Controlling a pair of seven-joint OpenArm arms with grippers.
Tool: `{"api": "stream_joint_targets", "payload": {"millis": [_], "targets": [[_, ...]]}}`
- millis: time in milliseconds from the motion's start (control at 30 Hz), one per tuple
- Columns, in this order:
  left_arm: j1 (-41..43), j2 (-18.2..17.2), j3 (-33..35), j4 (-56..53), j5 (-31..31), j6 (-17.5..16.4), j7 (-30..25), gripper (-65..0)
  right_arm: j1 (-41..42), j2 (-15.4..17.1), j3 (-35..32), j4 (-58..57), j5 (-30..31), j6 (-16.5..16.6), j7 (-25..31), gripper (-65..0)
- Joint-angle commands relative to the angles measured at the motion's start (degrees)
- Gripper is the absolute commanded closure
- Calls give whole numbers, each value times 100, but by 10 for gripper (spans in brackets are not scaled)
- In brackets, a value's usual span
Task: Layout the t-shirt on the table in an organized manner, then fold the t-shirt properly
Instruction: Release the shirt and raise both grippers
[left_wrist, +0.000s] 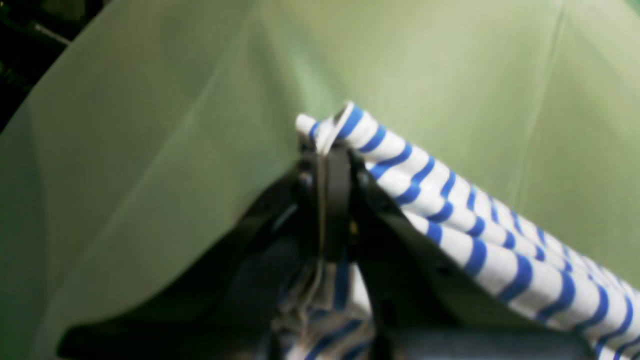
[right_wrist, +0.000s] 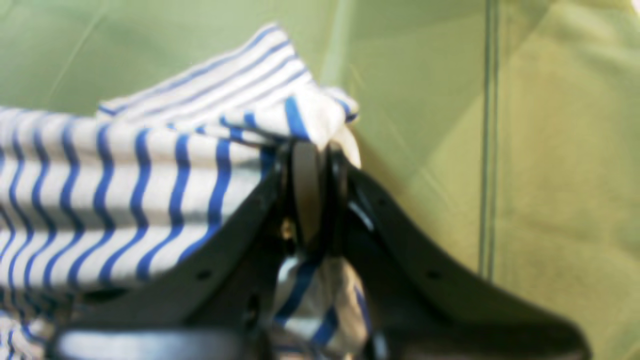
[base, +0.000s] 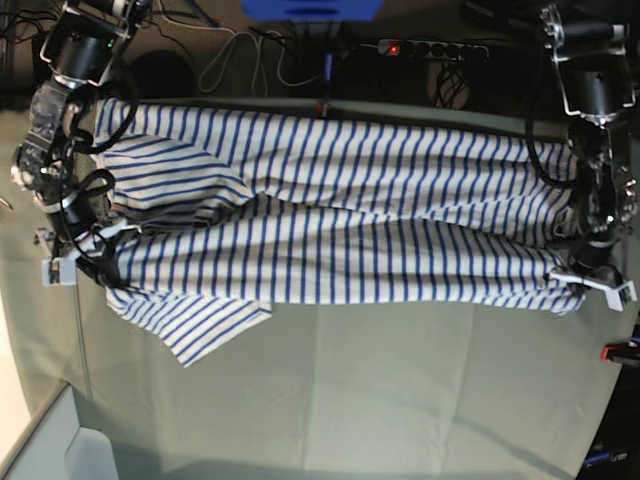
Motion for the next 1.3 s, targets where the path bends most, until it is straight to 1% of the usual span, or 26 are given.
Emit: {"api": "stream_joint_targets", "payload": {"millis": [0, 67, 200, 233, 333, 467, 833, 1000, 1033, 1067, 1200, 1267], "targets": [[-60, -91, -60, 156, 32, 42, -156, 0, -38, 69, 18, 157, 115, 19, 171, 0], [72, -65, -68, 262, 23, 42, -147, 0, -179, -10, 35, 281, 203, 19, 171, 0], [503, 58, -174, 684, 23, 42, -156, 0, -592, -10, 18, 430, 475, 19, 171, 0], [600, 76, -253, 754, 23, 42, -138, 0, -671, -10, 9, 430, 502, 19, 180, 0], [776, 287, -438, 833, 32, 42, -121, 0, -908, -10, 0, 421, 510, 19, 180, 0], [978, 348, -693, 816, 32, 34, -121, 0, -1110, -28, 0, 421, 519, 19, 180, 0], [1206, 357, -719, 859, 23, 34, -112, 0, -1304, -10, 0, 430, 475, 19, 136, 0], [1268, 515, -719, 816, 23, 34, -112, 0, -1313, -19, 0, 421, 475, 19, 127, 0], [1268, 515, -719, 816, 23, 34, -112, 0, -1313, -19, 0, 421, 475, 19, 127, -10], [1268, 515, -701, 816, 23, 34, -112, -1, -1313, -19, -9, 421, 475, 19, 127, -40], [1285, 480, -684, 877, 23, 34, -86, -3, -1313, -10, 27, 430, 475, 19, 127, -193], [1365, 471, -719, 1044, 23, 34, 143, -29, -1313, -1, 35, 439, 484, 19, 153, -250]]}}
